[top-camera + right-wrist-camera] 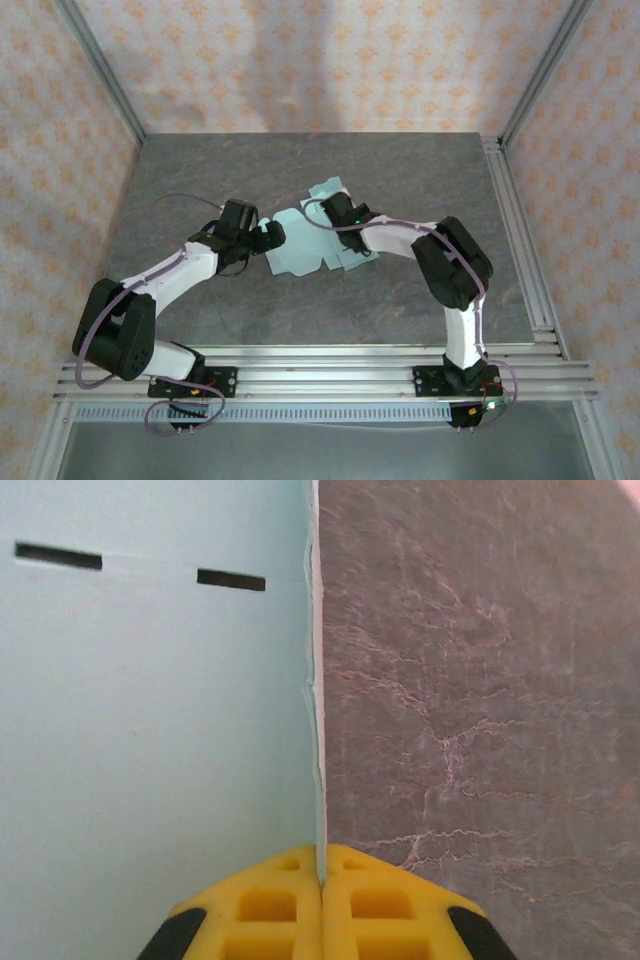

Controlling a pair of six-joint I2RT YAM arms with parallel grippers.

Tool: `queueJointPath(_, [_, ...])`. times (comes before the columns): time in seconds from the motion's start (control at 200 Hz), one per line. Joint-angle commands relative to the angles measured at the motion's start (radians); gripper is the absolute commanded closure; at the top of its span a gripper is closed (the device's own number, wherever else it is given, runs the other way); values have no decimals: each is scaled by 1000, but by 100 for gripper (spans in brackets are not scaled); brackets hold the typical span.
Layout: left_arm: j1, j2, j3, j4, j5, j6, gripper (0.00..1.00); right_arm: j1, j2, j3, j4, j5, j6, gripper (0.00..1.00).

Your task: Fold the paper box

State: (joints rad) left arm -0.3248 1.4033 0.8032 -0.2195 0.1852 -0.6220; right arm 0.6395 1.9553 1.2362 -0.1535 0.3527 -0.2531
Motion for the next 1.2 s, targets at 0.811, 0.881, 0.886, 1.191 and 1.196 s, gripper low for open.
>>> queueJointPath(0.811, [7,-9,2,60,102,50,0,-9,12,69,-148,-28,54,100])
queueJointPath(0.881, [7,-6,3,61,102,50,0,26,43,83,-155,69,-4,100])
queueJointPath(0.886, [7,-5,3,62,102,50,0,28,45,83,-154,76,-9,100])
queueJointPath(1.191, [7,3,12,41,91,57,0,66,50,68,-92,176,-63,100])
queueJointPath(1.196, [7,3,12,42,91,56,0,65,47,66,-94,168,-60,100])
